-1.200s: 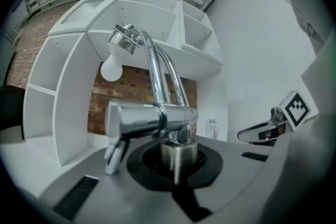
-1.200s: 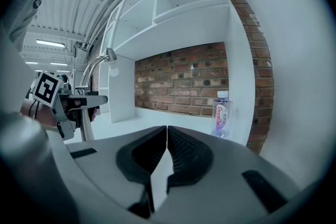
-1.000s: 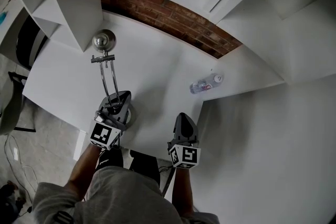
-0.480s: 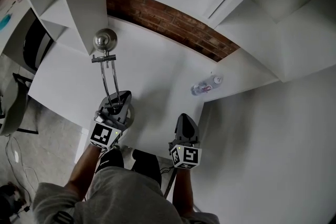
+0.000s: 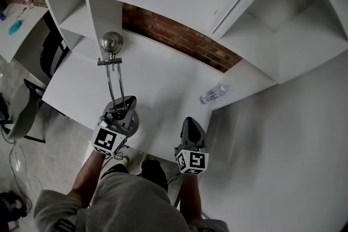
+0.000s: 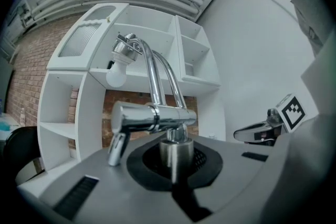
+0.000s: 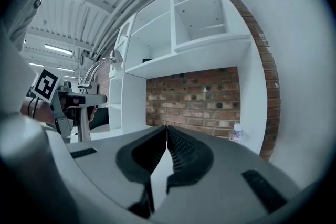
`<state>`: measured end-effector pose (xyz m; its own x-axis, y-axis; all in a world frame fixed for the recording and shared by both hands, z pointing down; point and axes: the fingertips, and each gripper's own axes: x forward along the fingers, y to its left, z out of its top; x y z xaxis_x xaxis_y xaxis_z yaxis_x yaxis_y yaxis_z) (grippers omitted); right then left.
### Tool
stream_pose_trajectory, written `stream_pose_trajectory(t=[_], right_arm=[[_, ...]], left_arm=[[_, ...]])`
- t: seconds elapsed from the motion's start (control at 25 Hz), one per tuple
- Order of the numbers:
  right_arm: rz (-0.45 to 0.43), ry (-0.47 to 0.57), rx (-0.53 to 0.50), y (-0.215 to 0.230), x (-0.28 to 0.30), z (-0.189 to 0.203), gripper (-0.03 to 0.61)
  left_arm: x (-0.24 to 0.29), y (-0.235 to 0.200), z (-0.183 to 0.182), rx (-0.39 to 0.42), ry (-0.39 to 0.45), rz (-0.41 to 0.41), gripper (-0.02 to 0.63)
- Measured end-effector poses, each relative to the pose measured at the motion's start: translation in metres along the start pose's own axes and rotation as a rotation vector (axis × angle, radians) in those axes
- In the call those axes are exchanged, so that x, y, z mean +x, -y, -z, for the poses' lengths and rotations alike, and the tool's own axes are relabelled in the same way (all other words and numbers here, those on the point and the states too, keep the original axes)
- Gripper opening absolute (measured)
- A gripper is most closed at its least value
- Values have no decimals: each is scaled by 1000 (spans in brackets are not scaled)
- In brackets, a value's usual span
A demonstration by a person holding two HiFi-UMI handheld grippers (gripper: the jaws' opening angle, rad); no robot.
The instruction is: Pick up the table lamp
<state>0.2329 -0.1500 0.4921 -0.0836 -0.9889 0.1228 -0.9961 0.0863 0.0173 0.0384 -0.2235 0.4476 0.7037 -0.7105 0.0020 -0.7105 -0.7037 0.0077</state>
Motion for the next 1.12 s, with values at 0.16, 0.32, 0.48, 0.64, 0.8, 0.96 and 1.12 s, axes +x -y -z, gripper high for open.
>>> stream_pose_trajectory(t=[0.16,0.32,0.48,0.64,0.8,0.96,1.12], right_arm=[[2,30,0,-13,-9,-21,23],[13,52,-1,-25,-22,-36,23],[25,69,-10,-44,-40,-45,23],[43,84,-14,-65,-62,-49,23],[68,89,-6,-75,-77,-50,23],[90,93,0,-91,-97,-48,23],[111,94,3,-103,-114,-46,23]], left_arm=[[-21,-5,-14,0,-5,-11,0],[-41,-4,-29,-1,5,0,0],[-65,-1,-35,14,4,23,0],[-93,2,-34,3,7,49,0],[-109,5,-37,1,12,75,0],[-132,9,-33,18,3,101,0],[-153,10,-32,22,10,112,0]])
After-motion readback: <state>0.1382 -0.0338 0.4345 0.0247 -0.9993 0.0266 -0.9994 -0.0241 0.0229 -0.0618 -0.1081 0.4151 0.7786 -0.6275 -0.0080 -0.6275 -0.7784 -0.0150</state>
